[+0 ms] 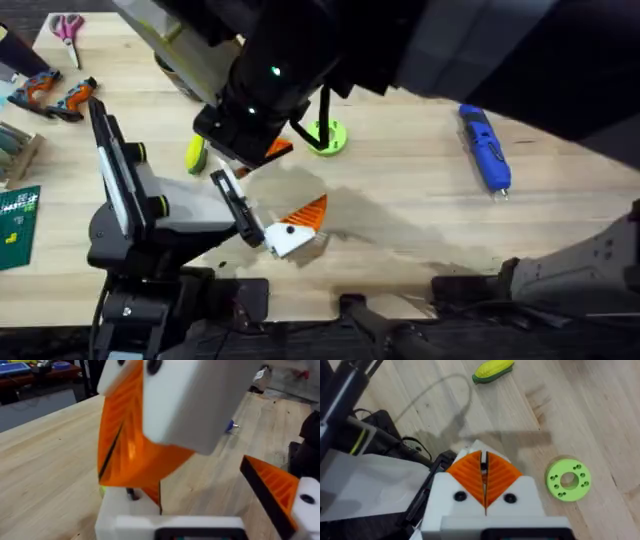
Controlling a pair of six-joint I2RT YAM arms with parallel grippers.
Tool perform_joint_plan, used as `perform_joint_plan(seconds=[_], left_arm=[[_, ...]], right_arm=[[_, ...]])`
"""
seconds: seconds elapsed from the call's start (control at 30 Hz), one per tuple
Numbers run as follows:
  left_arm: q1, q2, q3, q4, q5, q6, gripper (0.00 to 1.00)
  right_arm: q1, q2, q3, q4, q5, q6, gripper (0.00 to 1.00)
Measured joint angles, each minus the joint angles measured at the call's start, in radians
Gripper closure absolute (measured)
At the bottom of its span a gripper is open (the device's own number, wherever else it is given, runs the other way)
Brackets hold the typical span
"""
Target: Pick up the gripper from the table and insert it into the empty holder that is missing its gripper. Then pick up a screw, insert it into the mounting hole, and use the screwdriver to tighten it. Finally, clean up the table by picking up the vegetable and placing it into the bucket.
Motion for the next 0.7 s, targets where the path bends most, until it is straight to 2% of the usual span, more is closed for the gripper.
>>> perform_joint_plan(seconds=[0.7], left_arm=[[0.0,0.0,0.0,0.0,0.0,0.0,0.015]], right_arm=[[0.0,0.0,0.0,-0.027,0.0,0.0,0.995]])
